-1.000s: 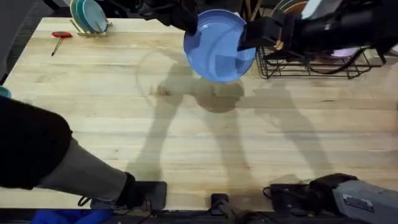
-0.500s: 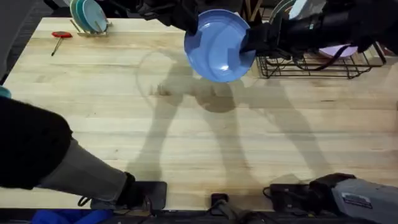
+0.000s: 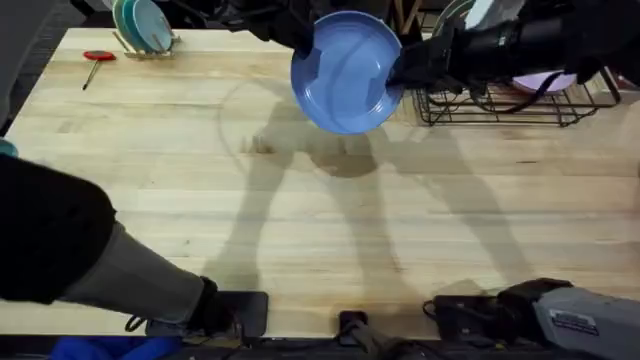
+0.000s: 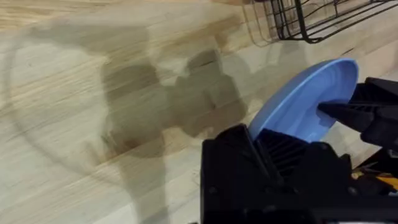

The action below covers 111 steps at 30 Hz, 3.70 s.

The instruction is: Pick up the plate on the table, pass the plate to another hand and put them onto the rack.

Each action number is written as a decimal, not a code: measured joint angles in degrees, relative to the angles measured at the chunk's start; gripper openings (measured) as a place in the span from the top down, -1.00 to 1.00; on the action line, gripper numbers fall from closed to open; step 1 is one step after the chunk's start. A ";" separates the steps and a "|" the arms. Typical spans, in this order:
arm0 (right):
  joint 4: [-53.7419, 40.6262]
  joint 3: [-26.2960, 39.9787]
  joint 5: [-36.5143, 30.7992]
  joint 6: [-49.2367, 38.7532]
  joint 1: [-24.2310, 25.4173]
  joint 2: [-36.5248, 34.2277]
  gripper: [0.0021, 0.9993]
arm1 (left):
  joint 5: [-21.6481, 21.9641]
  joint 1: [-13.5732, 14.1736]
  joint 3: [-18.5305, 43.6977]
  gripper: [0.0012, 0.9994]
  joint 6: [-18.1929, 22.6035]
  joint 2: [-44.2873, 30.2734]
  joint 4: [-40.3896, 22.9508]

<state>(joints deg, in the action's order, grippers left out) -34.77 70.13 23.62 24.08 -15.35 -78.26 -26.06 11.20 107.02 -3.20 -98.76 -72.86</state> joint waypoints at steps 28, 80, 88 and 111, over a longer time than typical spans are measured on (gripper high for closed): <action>2.61 0.00 -1.34 -20.03 2.54 6.54 0.95 | 11.17 0.24 0.09 -0.99 0.02 14.77 8.79; 28.82 0.02 -1.75 -104.97 36.17 -0.88 0.95 | 15.64 0.24 0.31 -0.99 0.17 17.29 8.74; 32.78 0.02 -1.77 -105.57 34.62 -7.92 0.95 | 15.78 0.24 0.31 -0.99 0.17 17.29 8.74; 37.66 0.02 -3.63 -105.98 29.59 -20.11 0.95 | 18.62 0.24 0.31 -0.99 0.17 17.29 8.52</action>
<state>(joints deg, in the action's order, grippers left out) 2.89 70.15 19.99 -81.91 14.24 -98.37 -7.44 11.44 107.33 -3.03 -81.47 -64.34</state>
